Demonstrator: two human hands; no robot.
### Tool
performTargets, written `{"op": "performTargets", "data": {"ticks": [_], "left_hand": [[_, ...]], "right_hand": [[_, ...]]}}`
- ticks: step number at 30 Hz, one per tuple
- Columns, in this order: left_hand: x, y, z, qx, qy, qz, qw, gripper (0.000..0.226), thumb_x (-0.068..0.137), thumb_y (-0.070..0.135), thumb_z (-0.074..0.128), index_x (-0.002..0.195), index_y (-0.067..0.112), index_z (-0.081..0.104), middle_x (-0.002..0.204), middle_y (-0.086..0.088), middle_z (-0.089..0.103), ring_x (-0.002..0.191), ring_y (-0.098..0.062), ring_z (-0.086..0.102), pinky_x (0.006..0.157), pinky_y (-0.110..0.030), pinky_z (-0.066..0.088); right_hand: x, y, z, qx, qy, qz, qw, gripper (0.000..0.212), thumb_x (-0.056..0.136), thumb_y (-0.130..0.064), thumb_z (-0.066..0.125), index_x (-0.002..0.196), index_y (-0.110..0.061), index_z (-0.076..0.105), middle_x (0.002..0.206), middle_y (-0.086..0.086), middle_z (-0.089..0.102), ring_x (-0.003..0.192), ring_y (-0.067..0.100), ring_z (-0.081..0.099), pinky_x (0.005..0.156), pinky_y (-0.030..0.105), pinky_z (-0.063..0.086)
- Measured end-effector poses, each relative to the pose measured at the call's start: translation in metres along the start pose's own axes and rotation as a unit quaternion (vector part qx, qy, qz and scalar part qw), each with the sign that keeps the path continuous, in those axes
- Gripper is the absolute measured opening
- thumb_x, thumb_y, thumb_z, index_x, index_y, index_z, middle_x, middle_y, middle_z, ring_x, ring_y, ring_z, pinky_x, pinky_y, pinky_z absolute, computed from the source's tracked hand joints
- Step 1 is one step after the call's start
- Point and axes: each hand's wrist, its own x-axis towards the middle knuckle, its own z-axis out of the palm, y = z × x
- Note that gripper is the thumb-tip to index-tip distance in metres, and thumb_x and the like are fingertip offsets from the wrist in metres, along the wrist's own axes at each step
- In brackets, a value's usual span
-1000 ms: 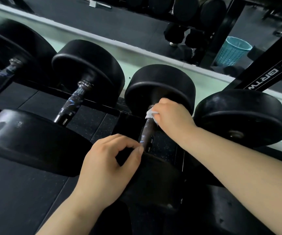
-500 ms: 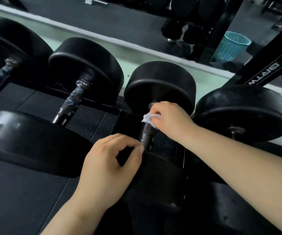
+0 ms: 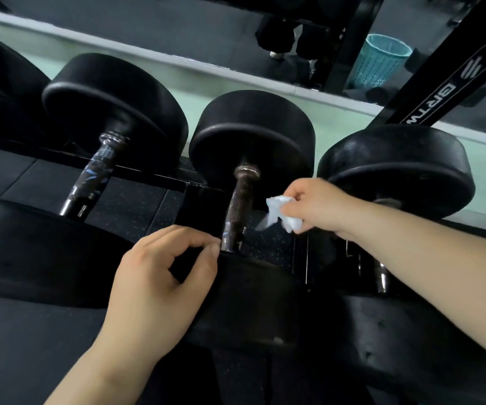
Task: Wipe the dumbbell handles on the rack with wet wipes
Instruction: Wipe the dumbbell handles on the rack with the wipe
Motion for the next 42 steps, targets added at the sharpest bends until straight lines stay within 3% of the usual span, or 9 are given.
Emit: {"op": "performTargets", "data": {"ticks": [3, 5, 8, 11, 19, 25, 31, 37, 42], "left_hand": [[-0.001, 0.001, 0.001, 0.003, -0.005, 0.000, 1.000, 0.012, 0.073, 0.039, 0.045, 0.071, 0.045, 0.054, 0.095, 0.030, 0.058, 0.082, 0.018, 0.054, 0.070, 0.004, 0.034], [0.000, 0.001, 0.001, 0.002, -0.002, -0.001, 1.000, 0.012, 0.073, 0.038, 0.045, 0.072, 0.044, 0.055, 0.095, 0.029, 0.058, 0.081, 0.018, 0.054, 0.069, 0.005, 0.035], [0.000, 0.002, 0.001, 0.002, 0.003, -0.005, 1.000, 0.012, 0.073, 0.039, 0.045, 0.071, 0.042, 0.056, 0.095, 0.029, 0.058, 0.081, 0.018, 0.054, 0.069, 0.005, 0.035], [0.000, 0.002, 0.002, 0.005, 0.001, -0.009, 1.000, 0.012, 0.072, 0.039, 0.044, 0.071, 0.040, 0.057, 0.095, 0.030, 0.058, 0.081, 0.018, 0.054, 0.069, 0.005, 0.035], [-0.001, 0.002, 0.001, 0.011, 0.005, -0.015, 1.000, 0.013, 0.072, 0.041, 0.044, 0.070, 0.040, 0.057, 0.094, 0.031, 0.058, 0.081, 0.020, 0.054, 0.069, 0.006, 0.034], [-0.001, 0.002, 0.002, 0.015, 0.003, -0.012, 1.000, 0.013, 0.072, 0.040, 0.044, 0.071, 0.039, 0.057, 0.095, 0.028, 0.058, 0.081, 0.018, 0.054, 0.069, 0.005, 0.035], [-0.001, 0.003, 0.002, 0.013, 0.007, -0.009, 1.000, 0.014, 0.073, 0.040, 0.045, 0.071, 0.038, 0.058, 0.096, 0.029, 0.058, 0.081, 0.018, 0.055, 0.069, 0.004, 0.035], [-0.001, 0.002, 0.002, 0.015, 0.007, -0.012, 1.000, 0.014, 0.072, 0.039, 0.045, 0.071, 0.037, 0.059, 0.093, 0.027, 0.060, 0.081, 0.015, 0.056, 0.069, 0.003, 0.036], [-0.001, 0.002, 0.003, 0.011, 0.013, -0.013, 1.000, 0.014, 0.072, 0.038, 0.046, 0.071, 0.037, 0.059, 0.091, 0.027, 0.060, 0.080, 0.015, 0.056, 0.068, 0.004, 0.036]], "right_hand": [[0.016, -0.008, 0.016, 0.065, 0.046, -0.030, 0.996, 0.019, 0.085, -0.011, 0.052, 0.069, -0.021, 0.051, 0.073, 0.000, 0.053, 0.079, 0.020, 0.055, 0.083, 0.042, 0.053], [0.019, -0.011, 0.024, 0.091, 0.052, -0.044, 0.994, 0.018, 0.085, -0.016, 0.055, 0.069, -0.022, 0.048, 0.075, 0.000, 0.053, 0.082, 0.021, 0.056, 0.086, 0.046, 0.052], [0.014, -0.008, 0.029, 0.120, -0.039, -0.049, 0.991, 0.017, 0.084, -0.011, 0.058, 0.071, -0.017, 0.048, 0.081, 0.006, 0.054, 0.079, 0.019, 0.060, 0.079, 0.036, 0.056], [0.004, -0.006, 0.032, 0.092, -0.165, -0.056, 0.980, 0.025, 0.080, -0.005, 0.065, 0.063, -0.013, 0.048, 0.062, 0.000, 0.052, 0.054, 0.005, 0.053, 0.053, 0.013, 0.048], [0.019, -0.007, 0.021, 0.189, -0.040, -0.040, 0.980, 0.021, 0.083, -0.008, 0.061, 0.068, -0.015, 0.049, 0.072, 0.000, 0.053, 0.067, 0.011, 0.055, 0.065, 0.023, 0.052], [-0.003, -0.011, 0.036, 0.007, -0.183, -0.067, 0.981, 0.026, 0.074, -0.013, 0.071, 0.057, -0.018, 0.052, 0.060, -0.003, 0.050, 0.058, 0.006, 0.046, 0.056, 0.016, 0.039], [0.011, -0.013, 0.022, 0.118, -0.027, -0.035, 0.992, 0.021, 0.076, -0.010, 0.066, 0.062, -0.013, 0.051, 0.066, 0.000, 0.054, 0.062, 0.013, 0.057, 0.062, 0.023, 0.049], [-0.009, -0.020, 0.039, -0.079, -0.131, -0.116, 0.981, 0.028, 0.076, -0.020, 0.069, 0.054, -0.020, 0.052, 0.048, -0.007, 0.050, 0.047, 0.003, 0.045, 0.046, 0.014, 0.035], [-0.003, -0.023, 0.034, -0.093, 0.026, -0.190, 0.977, 0.013, 0.082, -0.022, 0.057, 0.070, -0.018, 0.057, 0.066, -0.004, 0.059, 0.061, 0.007, 0.051, 0.054, 0.020, 0.038]]}}
